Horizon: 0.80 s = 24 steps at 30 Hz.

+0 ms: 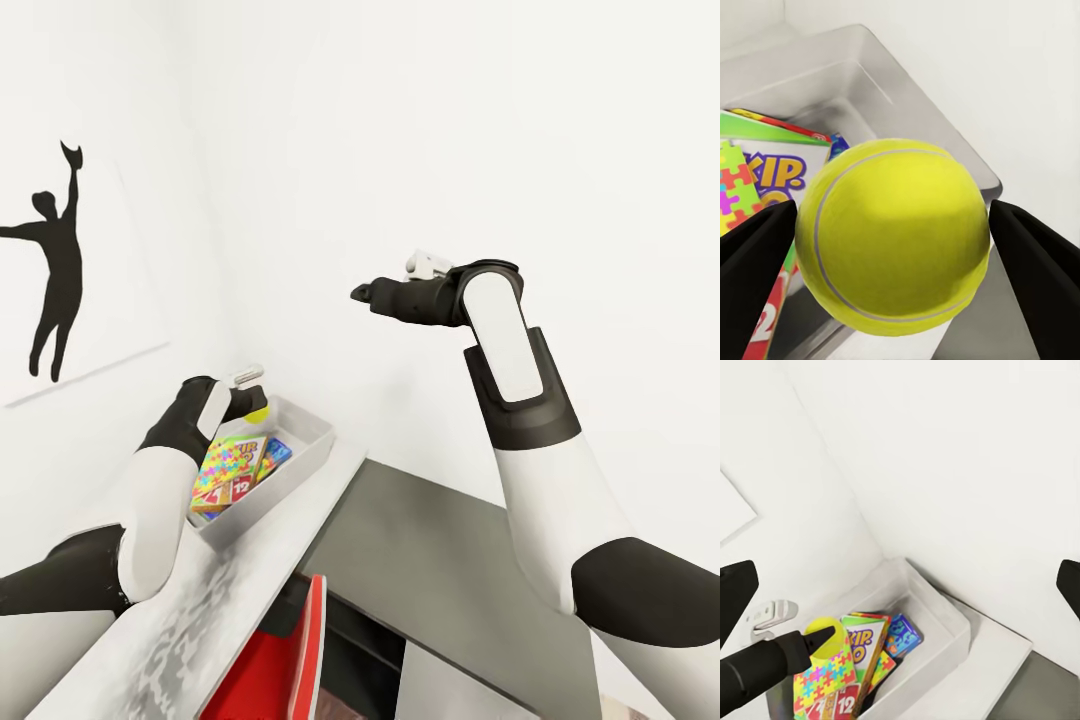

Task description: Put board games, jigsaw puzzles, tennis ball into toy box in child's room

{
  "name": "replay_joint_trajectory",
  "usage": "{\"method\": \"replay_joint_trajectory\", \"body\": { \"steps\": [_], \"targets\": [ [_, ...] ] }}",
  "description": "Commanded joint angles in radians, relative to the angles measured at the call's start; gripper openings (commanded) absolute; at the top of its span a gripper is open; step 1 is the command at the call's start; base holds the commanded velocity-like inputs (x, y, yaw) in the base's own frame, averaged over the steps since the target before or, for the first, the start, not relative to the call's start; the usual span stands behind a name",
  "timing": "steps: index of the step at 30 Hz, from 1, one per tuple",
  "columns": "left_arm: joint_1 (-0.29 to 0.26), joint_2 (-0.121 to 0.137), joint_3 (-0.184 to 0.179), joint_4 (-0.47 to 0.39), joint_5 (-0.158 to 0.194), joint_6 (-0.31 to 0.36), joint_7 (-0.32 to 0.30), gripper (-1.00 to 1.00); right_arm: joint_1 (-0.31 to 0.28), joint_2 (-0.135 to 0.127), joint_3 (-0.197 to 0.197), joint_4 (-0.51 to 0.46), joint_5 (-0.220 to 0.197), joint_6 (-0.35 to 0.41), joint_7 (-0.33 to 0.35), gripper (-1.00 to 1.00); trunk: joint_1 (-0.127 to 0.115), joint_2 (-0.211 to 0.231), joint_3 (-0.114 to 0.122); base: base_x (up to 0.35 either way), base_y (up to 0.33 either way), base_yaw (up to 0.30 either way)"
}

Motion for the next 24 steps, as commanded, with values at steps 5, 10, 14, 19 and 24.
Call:
{"method": "replay_joint_trajectory", "body": {
  "steps": [5, 10, 14, 19, 24],
  "targets": [
    [-0.001, -0.003, 0.004, -0.005, 0.010, 0.004, 0.007, -1.00, -0.001, 0.000, 0.000, -0.001, -0.009, 0.002, -0.010, 1.00, 0.001, -0.002, -0.009, 0.000, 0.000, 0.000],
    [-0.001, -0.005, 0.004, -0.006, 0.010, 0.004, 0.007, -1.00, -0.001, 0.000, 0.000, 0.000, -0.009, 0.002, -0.010, 1.00, 0.001, -0.002, -0.015, 0.000, 0.000, 0.000],
    [-0.001, -0.018, 0.004, -0.008, 0.010, 0.004, 0.007, -1.00, -0.001, 0.000, 0.000, 0.001, -0.009, 0.002, -0.010, 1.00, 0.001, -0.002, -0.020, 0.000, 0.000, 0.000],
    [-0.001, -0.035, 0.004, -0.005, 0.010, -0.051, 0.006, -1.00, -0.001, 0.000, 0.000, 0.001, -0.009, 0.003, -0.010, 1.00, 0.001, -0.002, -0.026, 0.000, 0.000, 0.000],
    [-0.001, -0.052, -0.006, -0.002, 0.010, -0.068, 0.006, -1.00, -0.002, 0.000, 0.000, 0.000, -0.009, 0.003, -0.010, 1.00, 0.001, -0.002, -0.033, 0.000, 0.000, 0.000]
  ]
}}
